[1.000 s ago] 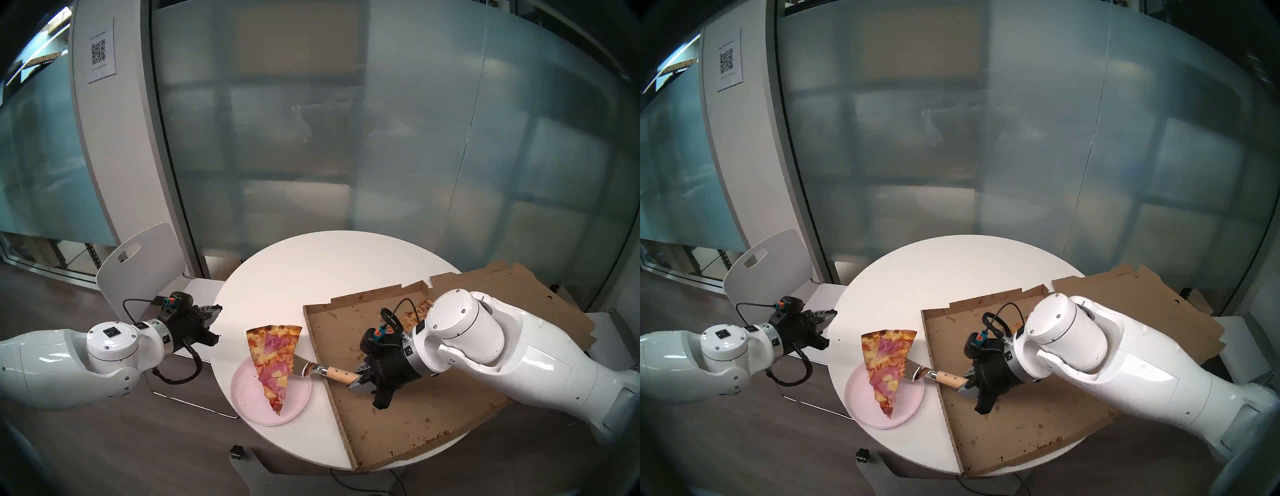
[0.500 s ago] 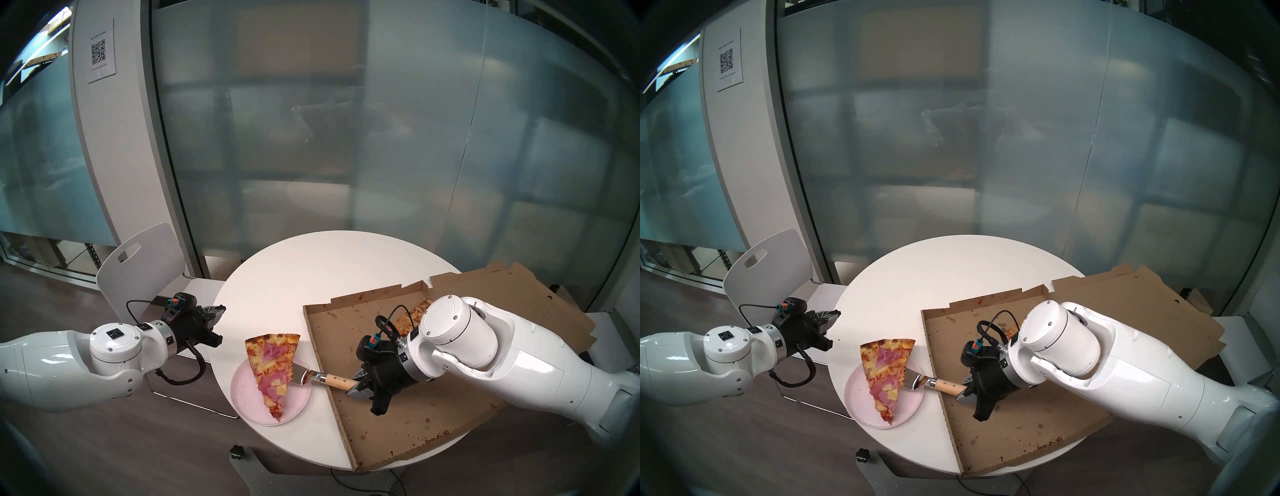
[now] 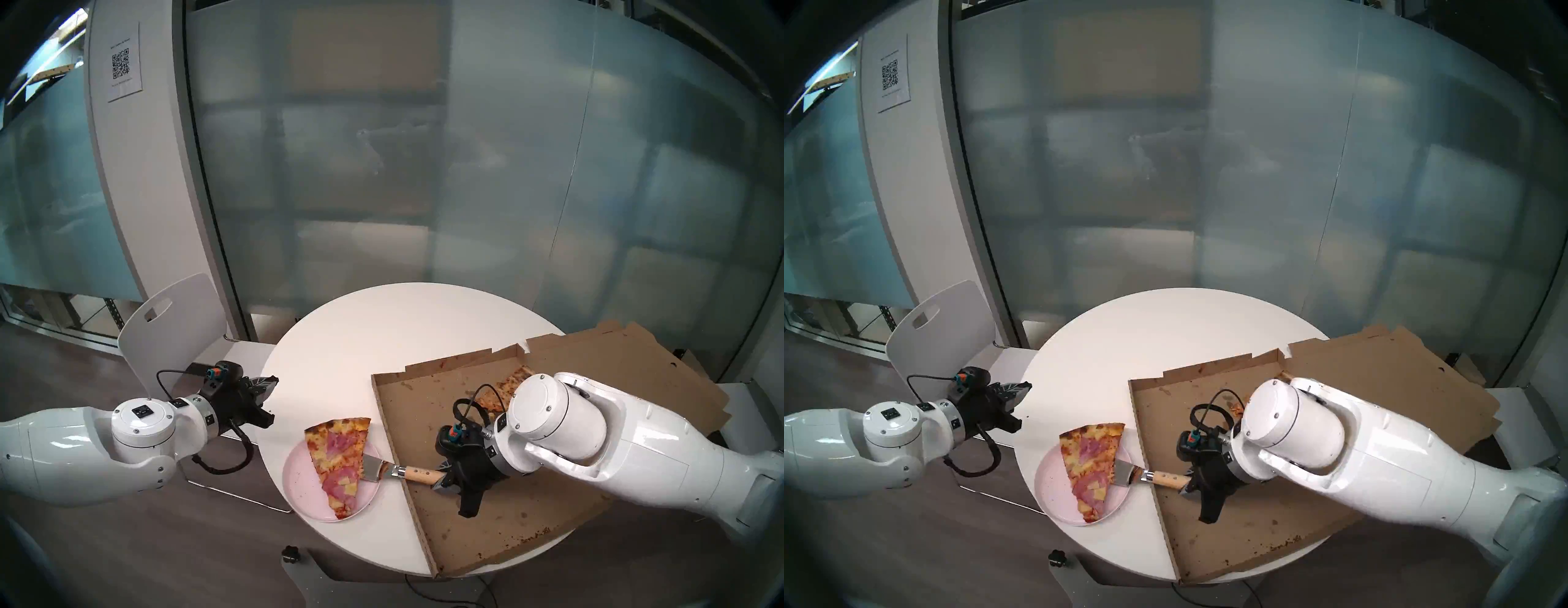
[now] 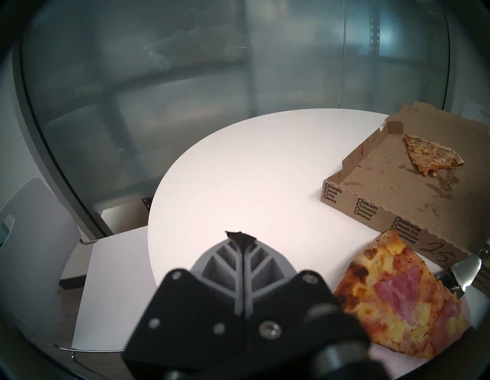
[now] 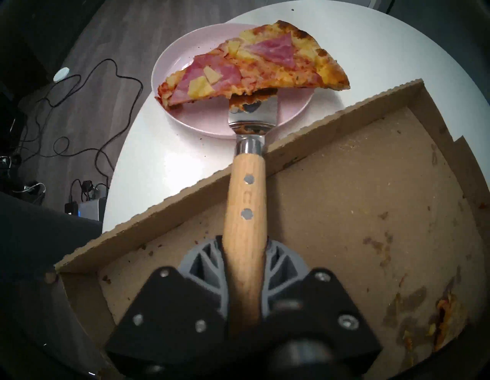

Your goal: Put pizza slice onto the plate

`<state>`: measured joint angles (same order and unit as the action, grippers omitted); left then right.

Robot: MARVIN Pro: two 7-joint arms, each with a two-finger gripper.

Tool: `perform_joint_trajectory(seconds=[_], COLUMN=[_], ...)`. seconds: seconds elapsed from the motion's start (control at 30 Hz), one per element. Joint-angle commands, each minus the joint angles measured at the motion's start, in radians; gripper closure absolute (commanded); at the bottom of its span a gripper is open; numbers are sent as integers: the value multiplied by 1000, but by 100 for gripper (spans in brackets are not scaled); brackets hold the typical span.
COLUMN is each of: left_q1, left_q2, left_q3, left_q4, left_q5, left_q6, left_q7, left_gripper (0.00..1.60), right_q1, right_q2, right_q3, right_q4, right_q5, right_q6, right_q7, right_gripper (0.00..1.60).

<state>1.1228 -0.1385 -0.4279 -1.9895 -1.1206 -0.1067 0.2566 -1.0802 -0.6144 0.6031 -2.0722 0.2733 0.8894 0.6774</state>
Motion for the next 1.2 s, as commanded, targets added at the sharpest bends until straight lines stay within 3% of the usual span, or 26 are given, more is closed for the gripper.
perform_joint_trajectory(seconds=[0.0,0.67,1.17], left_q1=[-10,-15,-17], left_q2=[-4,-10,-23], left_q3=[-9,-9,-7], left_q4=[-5,1,20], left_q5=[-3,-11,-14], left_q6=[-2,-3,-12], left_q7=[1,-1,7], left_gripper=[160,160,160], right_q1=[41,105,138], right_q2=[8,21,-12], right_q3=[2,-84,-73], right_q4=[-41,-86,-70], right_q5=[-41,-193,-242], right_q6=[1,-13,-30], right_q7=[-5,46,47], right_gripper=[160,160,160])
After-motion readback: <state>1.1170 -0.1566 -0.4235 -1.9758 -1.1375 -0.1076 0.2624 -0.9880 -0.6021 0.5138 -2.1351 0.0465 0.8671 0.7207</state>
